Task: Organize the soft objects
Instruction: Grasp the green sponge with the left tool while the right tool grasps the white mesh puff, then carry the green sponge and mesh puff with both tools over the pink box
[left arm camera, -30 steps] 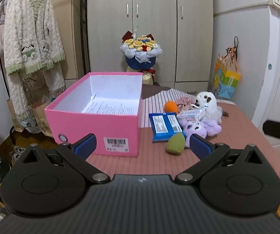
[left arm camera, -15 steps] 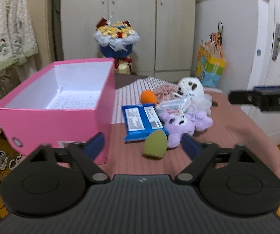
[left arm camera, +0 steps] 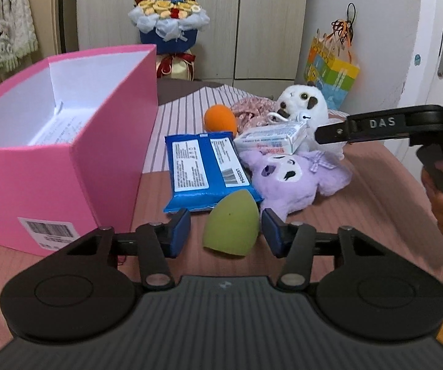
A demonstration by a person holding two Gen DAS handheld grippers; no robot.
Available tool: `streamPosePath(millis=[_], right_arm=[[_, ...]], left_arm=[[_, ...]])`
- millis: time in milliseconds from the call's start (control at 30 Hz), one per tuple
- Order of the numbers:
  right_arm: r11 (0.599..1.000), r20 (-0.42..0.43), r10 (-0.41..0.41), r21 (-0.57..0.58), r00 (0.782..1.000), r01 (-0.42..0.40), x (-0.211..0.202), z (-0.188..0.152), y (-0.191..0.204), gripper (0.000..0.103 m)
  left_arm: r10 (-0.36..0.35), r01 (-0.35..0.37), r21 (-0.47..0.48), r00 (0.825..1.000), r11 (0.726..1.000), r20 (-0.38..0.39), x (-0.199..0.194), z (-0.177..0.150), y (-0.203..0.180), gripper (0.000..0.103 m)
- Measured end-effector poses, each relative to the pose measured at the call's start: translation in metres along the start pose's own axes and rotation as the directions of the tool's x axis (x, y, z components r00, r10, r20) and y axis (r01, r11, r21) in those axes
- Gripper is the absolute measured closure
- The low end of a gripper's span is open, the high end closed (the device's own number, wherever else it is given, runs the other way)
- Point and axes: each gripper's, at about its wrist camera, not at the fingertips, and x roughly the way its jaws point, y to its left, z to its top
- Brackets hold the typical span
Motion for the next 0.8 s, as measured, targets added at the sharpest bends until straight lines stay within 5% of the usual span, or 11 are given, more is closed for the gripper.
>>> streamPosePath(millis=[367,433,533,800], right_arm=[[0.995,-0.07,0.062,0.078,0.996,-0.057,0.04,0.001,-0.02,0.03],[0.997,-0.059,0.054,0.053,0.997,-0.051,0.039,-0.001,-0.017,0.045],[0.998,-0.025,0.055,0.01,0.998,-0.055,0.03,-0.002,-0.009,0.061],[0.995,0.05,-0.029,-0.09,0.998,0.033,-0.001,-0.01,0.004,0.071]], left_arm=[[-0.054,0.053,-0.028,0.997,0.998,-0.055,0.018,0.0,0.003,0.054],[-0.059,0.058,-0.014,0.997,0.998,-0.043,0.015,0.0,0.001,0.064],[-0.066,0.066,-0.009,0.997,0.998,-0.031,0.011,0.0,0.001,0.065],[-0.052,0.052,-0.015,0.999,0.999,-0.01,0.003,0.002,0.003,0.065]])
